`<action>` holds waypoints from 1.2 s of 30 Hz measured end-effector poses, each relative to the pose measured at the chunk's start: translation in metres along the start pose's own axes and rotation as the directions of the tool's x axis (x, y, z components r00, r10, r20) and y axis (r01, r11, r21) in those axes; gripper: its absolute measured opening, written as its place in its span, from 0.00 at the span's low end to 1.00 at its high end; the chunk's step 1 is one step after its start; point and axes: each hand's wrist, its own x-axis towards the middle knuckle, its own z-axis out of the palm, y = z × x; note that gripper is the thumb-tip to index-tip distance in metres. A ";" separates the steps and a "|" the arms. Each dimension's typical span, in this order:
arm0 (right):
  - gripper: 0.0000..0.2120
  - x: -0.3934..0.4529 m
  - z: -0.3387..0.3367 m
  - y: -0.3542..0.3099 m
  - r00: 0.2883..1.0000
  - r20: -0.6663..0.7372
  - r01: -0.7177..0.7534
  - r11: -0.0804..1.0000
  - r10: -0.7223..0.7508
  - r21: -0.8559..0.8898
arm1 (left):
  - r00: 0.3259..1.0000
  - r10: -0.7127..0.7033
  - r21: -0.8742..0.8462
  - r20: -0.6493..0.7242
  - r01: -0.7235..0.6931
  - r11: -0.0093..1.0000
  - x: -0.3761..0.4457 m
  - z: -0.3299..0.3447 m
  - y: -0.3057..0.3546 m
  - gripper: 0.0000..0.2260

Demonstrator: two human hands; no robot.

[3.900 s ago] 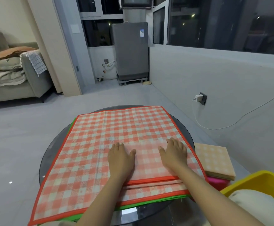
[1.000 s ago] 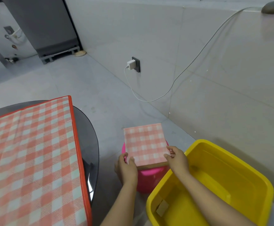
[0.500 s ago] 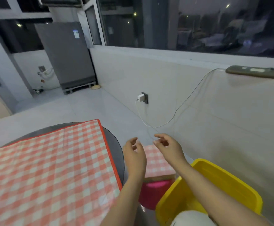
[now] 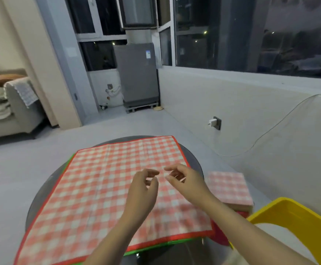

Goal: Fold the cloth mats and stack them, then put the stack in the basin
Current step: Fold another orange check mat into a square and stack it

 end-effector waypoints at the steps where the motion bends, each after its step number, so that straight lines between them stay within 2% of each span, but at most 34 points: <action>1: 0.09 -0.004 0.009 0.000 0.999 0.036 0.002 1.000 -0.001 -0.026 | 1.000 -0.005 0.033 0.010 0.004 0.999 -0.007 -0.010 -0.008 0.08; 6: 0.10 -0.021 0.041 0.009 0.978 0.208 0.027 0.986 0.008 -0.164 | 0.996 -0.026 0.166 0.083 0.012 0.986 -0.037 -0.042 -0.050 0.07; 10: 0.09 -0.029 0.054 0.017 0.948 0.316 0.040 0.976 0.030 -0.213 | 0.975 -0.058 0.206 0.215 0.013 0.978 -0.056 -0.053 -0.076 0.03; 15: 0.08 -0.038 0.060 0.023 0.906 0.423 0.136 0.939 0.011 -0.315 | 0.909 -0.023 0.249 0.417 -0.090 0.964 -0.066 -0.062 -0.090 0.02; 22: 0.12 -0.047 0.055 0.026 0.828 0.561 0.225 0.907 0.015 -0.356 | 0.886 0.013 0.206 0.464 -0.122 0.971 -0.071 -0.071 -0.094 0.06; 36: 0.06 -0.055 0.058 0.020 0.863 0.505 0.228 0.906 -0.018 -0.357 | 0.895 0.009 0.291 0.447 -0.155 0.944 -0.075 -0.069 -0.089 0.08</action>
